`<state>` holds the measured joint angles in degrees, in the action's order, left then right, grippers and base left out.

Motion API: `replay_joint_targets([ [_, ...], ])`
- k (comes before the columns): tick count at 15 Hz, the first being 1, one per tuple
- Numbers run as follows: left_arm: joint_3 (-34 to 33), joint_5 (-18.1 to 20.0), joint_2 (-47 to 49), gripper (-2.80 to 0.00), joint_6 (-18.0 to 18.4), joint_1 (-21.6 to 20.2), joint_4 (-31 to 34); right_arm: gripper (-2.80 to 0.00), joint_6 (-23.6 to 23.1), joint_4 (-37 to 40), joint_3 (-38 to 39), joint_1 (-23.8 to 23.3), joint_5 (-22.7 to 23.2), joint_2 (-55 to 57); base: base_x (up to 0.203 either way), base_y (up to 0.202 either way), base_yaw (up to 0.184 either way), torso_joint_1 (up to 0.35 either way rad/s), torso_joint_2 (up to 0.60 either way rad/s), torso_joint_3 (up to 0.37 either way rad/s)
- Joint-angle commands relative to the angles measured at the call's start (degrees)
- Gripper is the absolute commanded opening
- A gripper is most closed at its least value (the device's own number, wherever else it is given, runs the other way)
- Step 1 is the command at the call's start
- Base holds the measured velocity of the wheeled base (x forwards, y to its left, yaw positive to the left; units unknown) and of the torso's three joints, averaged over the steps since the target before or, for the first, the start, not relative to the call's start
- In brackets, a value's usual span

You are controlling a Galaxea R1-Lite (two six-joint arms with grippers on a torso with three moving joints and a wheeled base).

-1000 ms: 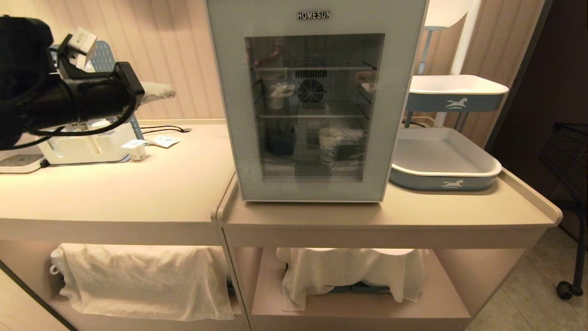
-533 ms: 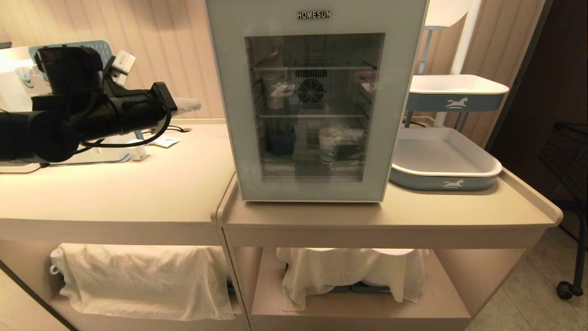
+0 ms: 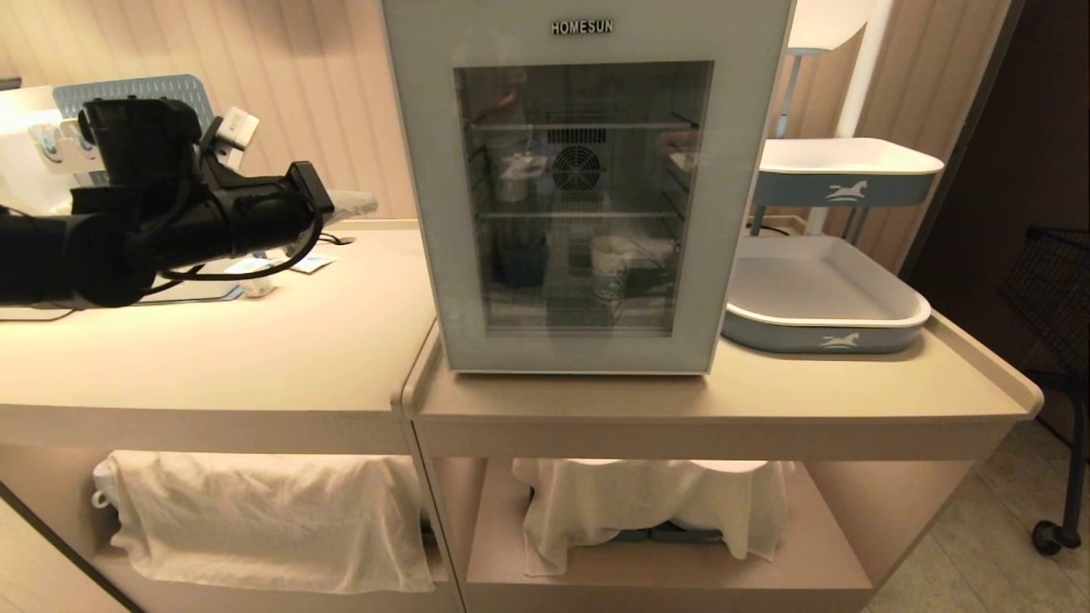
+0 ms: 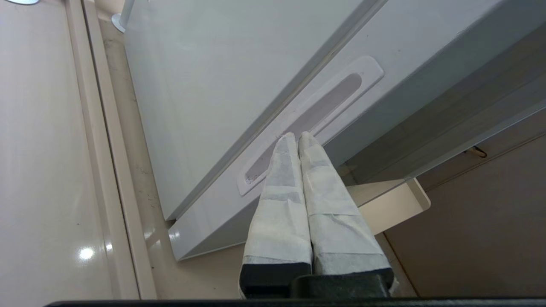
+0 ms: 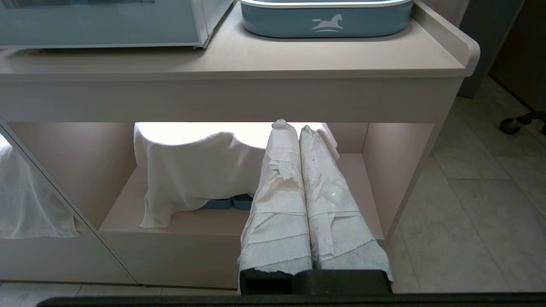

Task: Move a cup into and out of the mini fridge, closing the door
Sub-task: Open the freezer door

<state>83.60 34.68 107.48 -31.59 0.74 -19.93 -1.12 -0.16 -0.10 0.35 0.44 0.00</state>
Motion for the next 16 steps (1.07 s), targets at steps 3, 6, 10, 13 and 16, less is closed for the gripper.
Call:
replay_joint_targets([
  [3,-2.52,0.4,-3.52,0.0,0.86,0.48,-0.05,-2.8,-0.02,-0.02,0.01,0.0,0.0,0.0,0.0,0.0,0.0,0.0,0.0,0.0],
  [6,-5.29,0.28,-5.53,0.0,1.7,0.49,0.07,-2.8,-0.02,-0.02,0.01,0.02,0.0,0.0,0.0,0.0,0.0,0.0,0.0,0.0],
  [10,-8.24,1.31,-8.22,0.0,5.07,0.45,0.33,-2.8,-0.02,-0.02,0.01,0.0,0.0,0.0,0.0,0.0,0.0,0.0,0.0,0.0],
  [13,-10.17,6.91,-10.28,0.0,8.87,0.47,0.13,-2.8,-0.02,-0.02,0.01,0.0,0.0,0.0,0.0,0.0,0.0,0.0,0.0,0.0],
  [16,-10.33,12.41,-10.54,0.0,9.89,0.32,0.24,-2.8,-0.02,-0.02,0.01,0.08,0.0,0.0,0.0,0.0,0.0,0.0,0.0,0.0],
])
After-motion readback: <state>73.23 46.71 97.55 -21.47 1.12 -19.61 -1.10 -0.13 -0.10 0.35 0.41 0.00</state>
